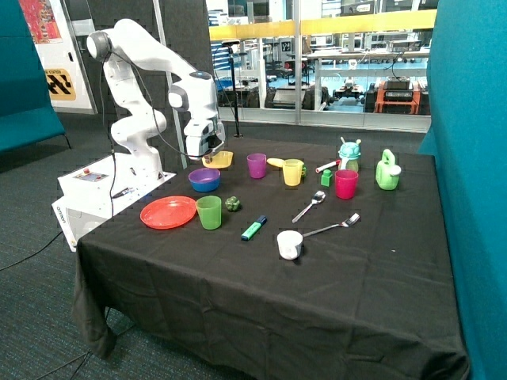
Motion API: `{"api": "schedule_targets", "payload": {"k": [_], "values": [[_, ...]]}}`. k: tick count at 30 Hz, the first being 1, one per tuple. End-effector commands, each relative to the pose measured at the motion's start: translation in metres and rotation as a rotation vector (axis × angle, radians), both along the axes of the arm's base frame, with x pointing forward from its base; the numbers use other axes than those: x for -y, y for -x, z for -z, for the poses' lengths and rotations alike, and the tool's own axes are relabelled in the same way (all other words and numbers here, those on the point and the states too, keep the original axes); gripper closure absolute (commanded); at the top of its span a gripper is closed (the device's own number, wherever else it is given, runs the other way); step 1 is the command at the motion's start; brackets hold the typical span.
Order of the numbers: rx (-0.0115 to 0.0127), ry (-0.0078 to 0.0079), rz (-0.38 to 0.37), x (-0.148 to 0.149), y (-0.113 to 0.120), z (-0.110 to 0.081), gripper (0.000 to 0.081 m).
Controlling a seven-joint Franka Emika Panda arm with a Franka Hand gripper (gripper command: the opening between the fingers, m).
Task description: Stack the bowls
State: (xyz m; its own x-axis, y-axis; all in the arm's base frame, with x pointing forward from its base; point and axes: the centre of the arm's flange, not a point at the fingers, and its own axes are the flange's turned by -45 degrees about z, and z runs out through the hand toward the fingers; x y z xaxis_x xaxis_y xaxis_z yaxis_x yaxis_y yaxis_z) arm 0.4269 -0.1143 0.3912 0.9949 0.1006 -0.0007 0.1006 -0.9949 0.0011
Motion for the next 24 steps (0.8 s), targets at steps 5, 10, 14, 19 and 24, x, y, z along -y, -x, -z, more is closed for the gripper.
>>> {"api": "schedule_targets", "payload": {"k": [5, 10, 14, 19, 24], "values": [[0.0006, -0.0012, -0.018, 0.001, 0.024, 0.005, 0.0808], [0.0006, -0.0012, -0.018, 0.005, 0.037, 0.012, 0.0808], [0.0006, -0.0012, -0.018, 0.008, 0.045, 0.014, 0.0808], [0.0006, -0.0012, -0.015, 0.012, 0.052, 0.016, 0.0808], [0.0006, -0.0012, -0.011, 0.016, 0.056, 0.018, 0.0808]]}}
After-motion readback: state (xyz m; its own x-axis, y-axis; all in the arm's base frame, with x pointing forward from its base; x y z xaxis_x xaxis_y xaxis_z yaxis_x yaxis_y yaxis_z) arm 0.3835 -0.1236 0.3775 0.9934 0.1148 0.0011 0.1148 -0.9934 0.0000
